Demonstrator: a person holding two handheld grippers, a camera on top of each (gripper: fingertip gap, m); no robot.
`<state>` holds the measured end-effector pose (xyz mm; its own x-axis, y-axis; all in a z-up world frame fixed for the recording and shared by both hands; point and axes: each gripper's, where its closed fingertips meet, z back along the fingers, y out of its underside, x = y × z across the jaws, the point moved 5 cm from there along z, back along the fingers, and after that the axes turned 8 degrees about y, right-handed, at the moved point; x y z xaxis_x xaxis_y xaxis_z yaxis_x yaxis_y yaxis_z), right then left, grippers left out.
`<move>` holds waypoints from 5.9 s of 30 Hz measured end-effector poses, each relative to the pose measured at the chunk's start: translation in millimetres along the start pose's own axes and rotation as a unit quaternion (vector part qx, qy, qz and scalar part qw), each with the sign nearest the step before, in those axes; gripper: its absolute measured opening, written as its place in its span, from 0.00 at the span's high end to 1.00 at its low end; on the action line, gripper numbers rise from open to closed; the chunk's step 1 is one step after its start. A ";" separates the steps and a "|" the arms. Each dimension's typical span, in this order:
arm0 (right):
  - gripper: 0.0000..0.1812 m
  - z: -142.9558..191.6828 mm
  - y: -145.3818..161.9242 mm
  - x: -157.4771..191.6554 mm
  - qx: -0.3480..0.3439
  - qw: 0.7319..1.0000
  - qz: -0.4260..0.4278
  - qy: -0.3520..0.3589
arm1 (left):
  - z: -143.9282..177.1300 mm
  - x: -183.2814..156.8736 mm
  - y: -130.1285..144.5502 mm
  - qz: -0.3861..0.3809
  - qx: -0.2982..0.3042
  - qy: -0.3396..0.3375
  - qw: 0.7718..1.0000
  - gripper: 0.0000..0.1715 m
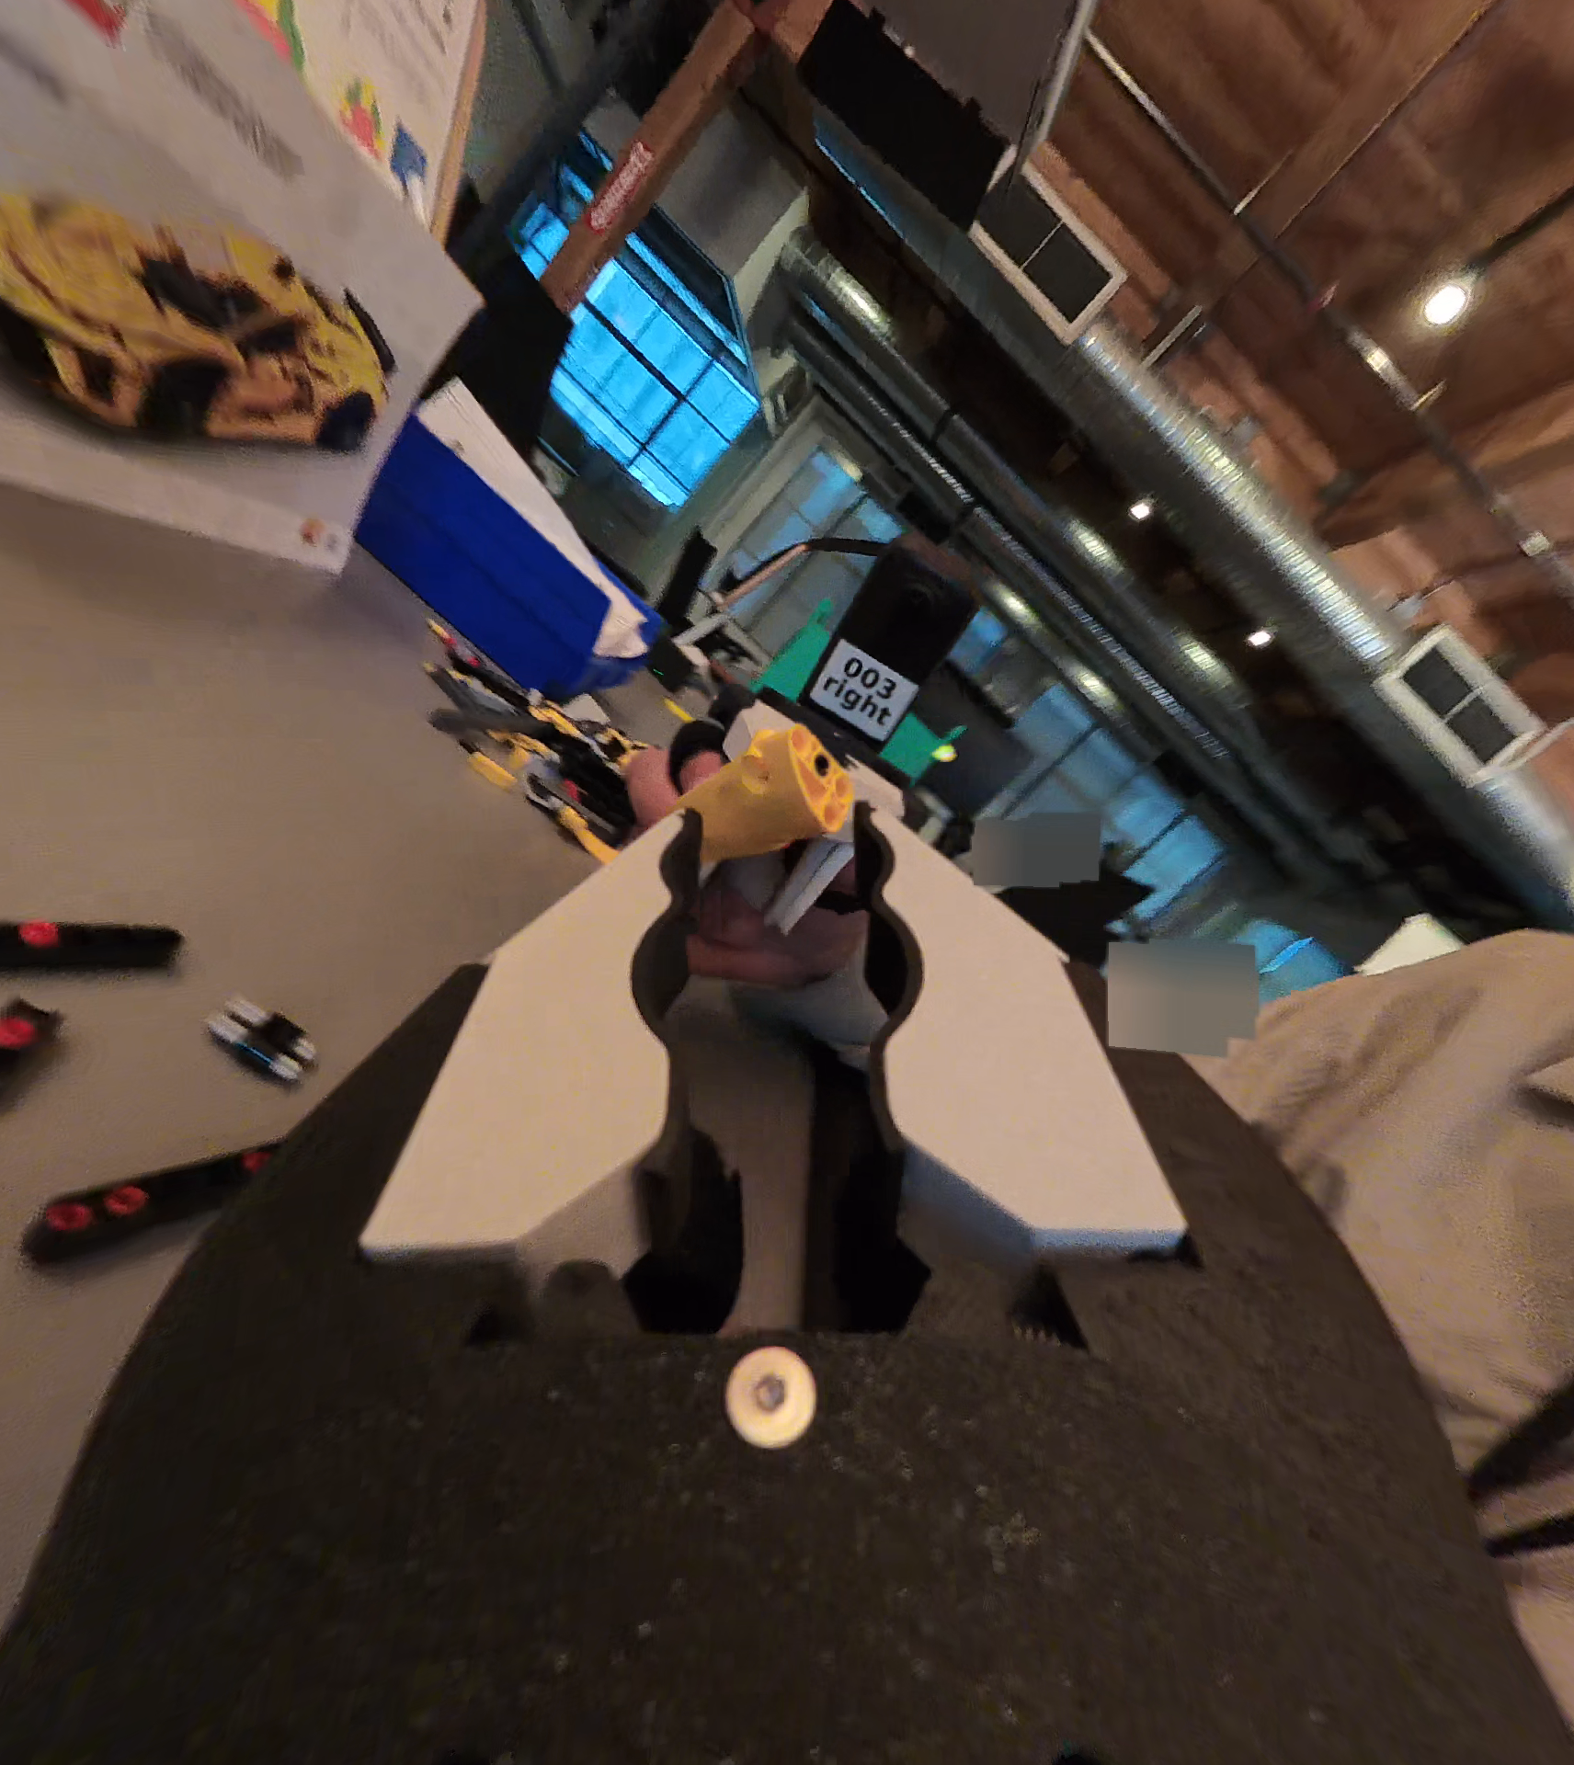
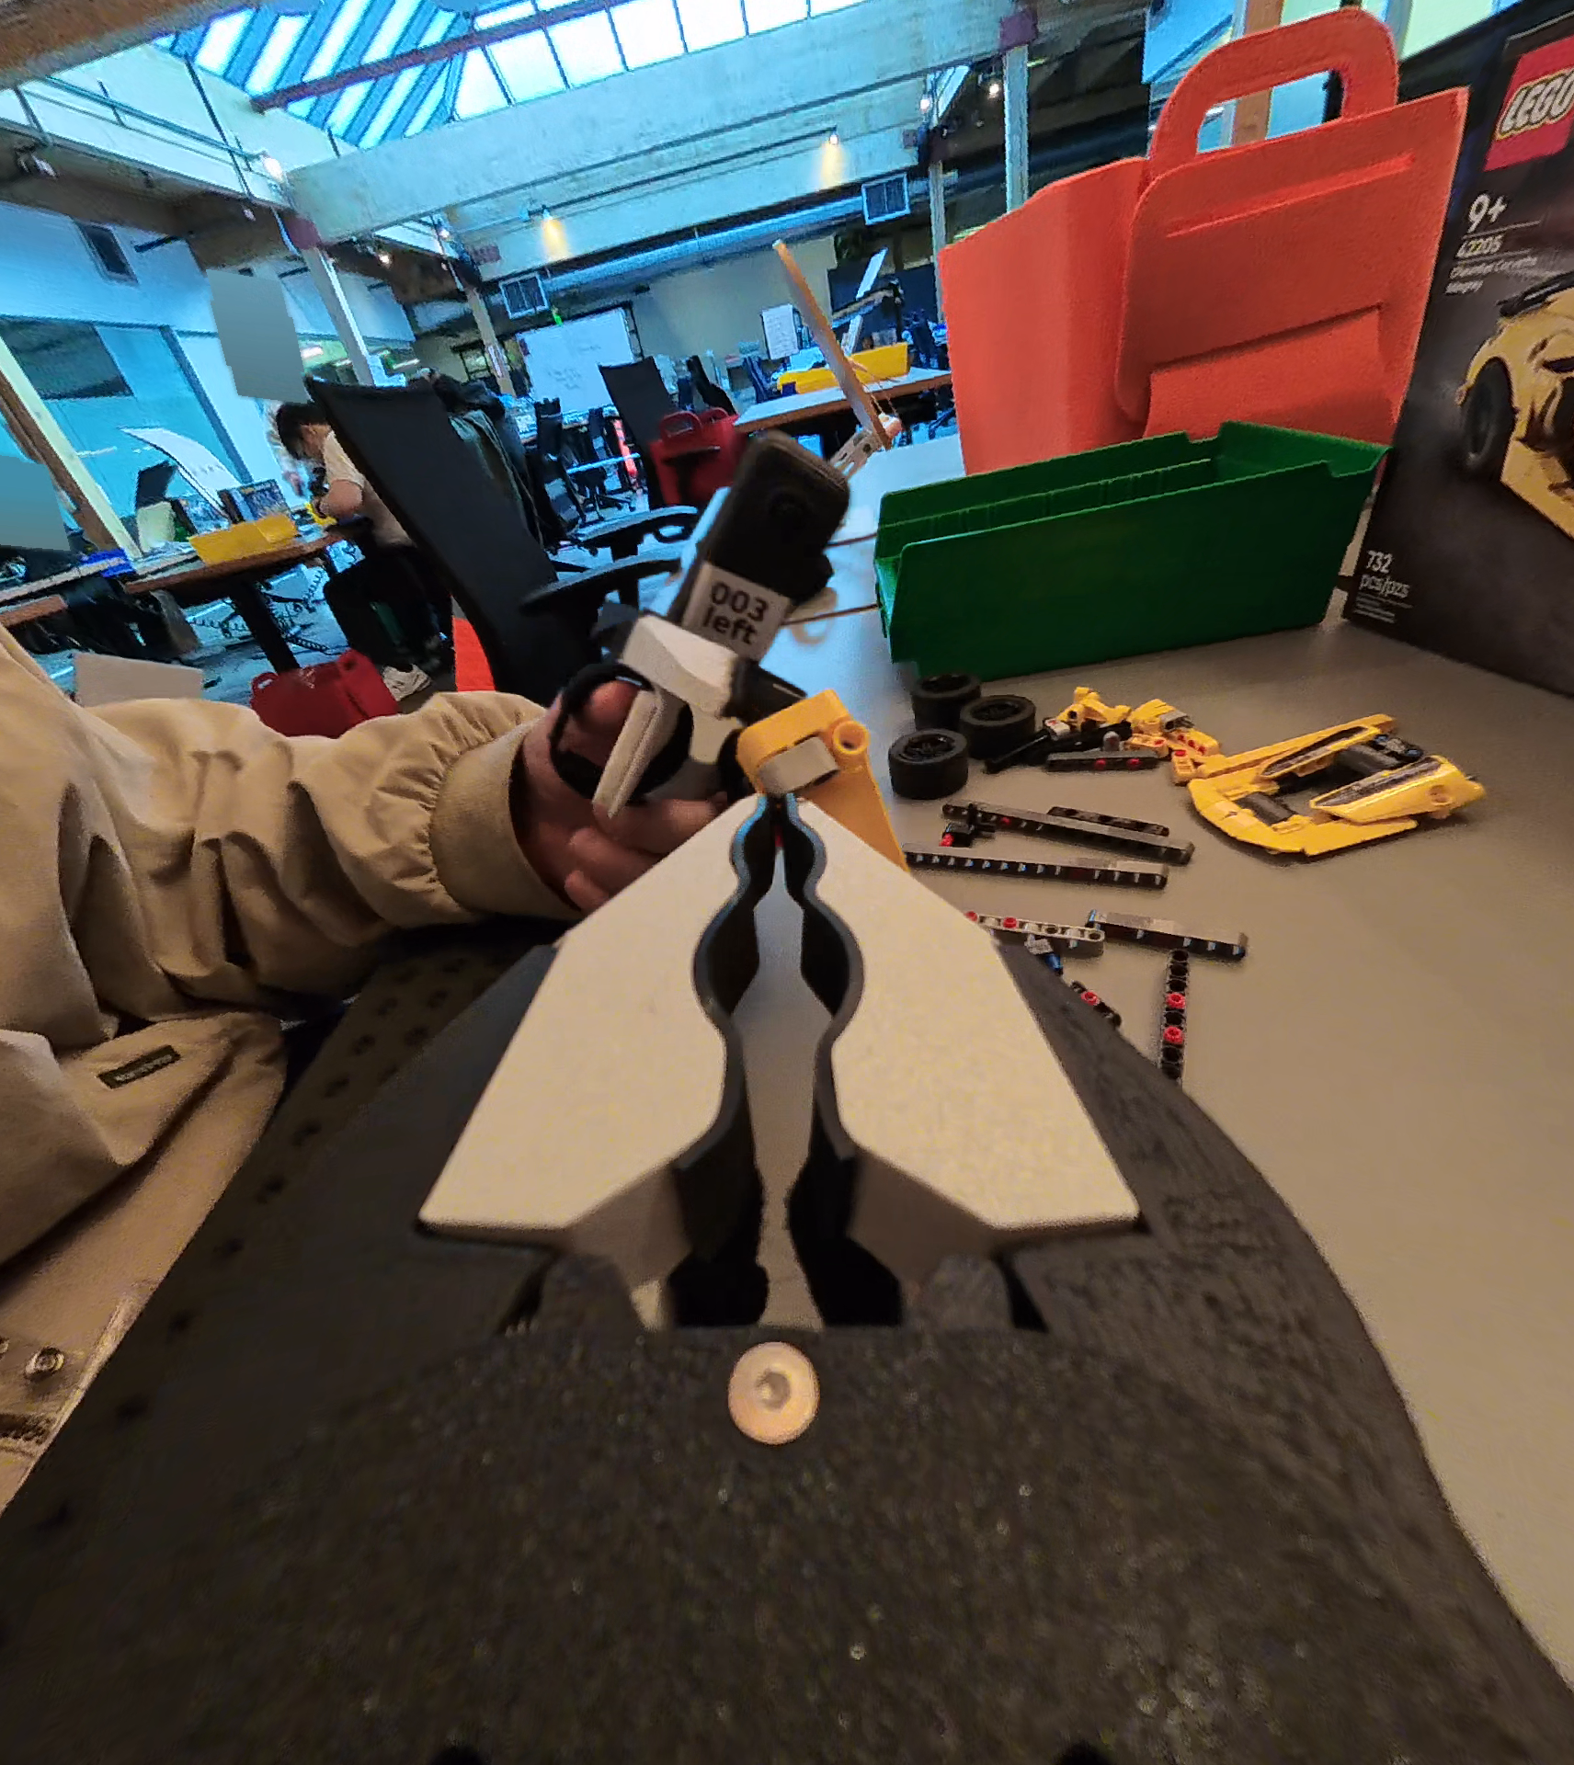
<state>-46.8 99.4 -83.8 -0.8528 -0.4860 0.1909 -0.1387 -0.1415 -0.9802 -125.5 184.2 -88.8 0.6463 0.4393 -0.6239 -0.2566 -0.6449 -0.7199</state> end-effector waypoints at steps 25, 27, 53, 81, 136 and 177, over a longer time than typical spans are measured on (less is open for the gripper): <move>0.95 -5.2 35.5 -24.6 0.158 0.958 0.177 0.160 | 171.3 25.8 -37.7 -0.006 0.071 -0.400 0.914 0.90; 0.96 -5.4 35.0 -25.3 0.162 0.958 0.174 0.163 | 222.8 16.9 -38.2 0.037 0.047 -0.429 0.901 0.90; 0.96 -0.5 58.8 -42.0 0.220 0.951 0.145 0.161 | 165.1 162.6 -136.4 -0.137 0.608 -0.370 0.689 0.77; 0.82 -0.3 6.3 -30.7 0.031 0.992 -0.114 0.040 | -23.7 25.9 -21.4 -0.420 0.545 -0.163 0.706 0.86; 0.84 3.3 0.2 -5.6 0.021 0.986 -0.142 -0.087 | -19.1 -4.8 -7.2 -0.203 0.159 -0.009 0.966 0.98; 0.92 12.2 -14.9 -0.8 0.009 0.993 -0.079 -0.082 | -39.9 -15.3 4.9 -0.237 0.145 0.012 0.961 0.92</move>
<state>-37.9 91.4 -68.8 -0.7276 -0.5905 0.3492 -0.2537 -0.2413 -0.9367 -108.0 149.3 -70.6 0.7559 0.6235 -0.1999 -0.1160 -0.1730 -0.9781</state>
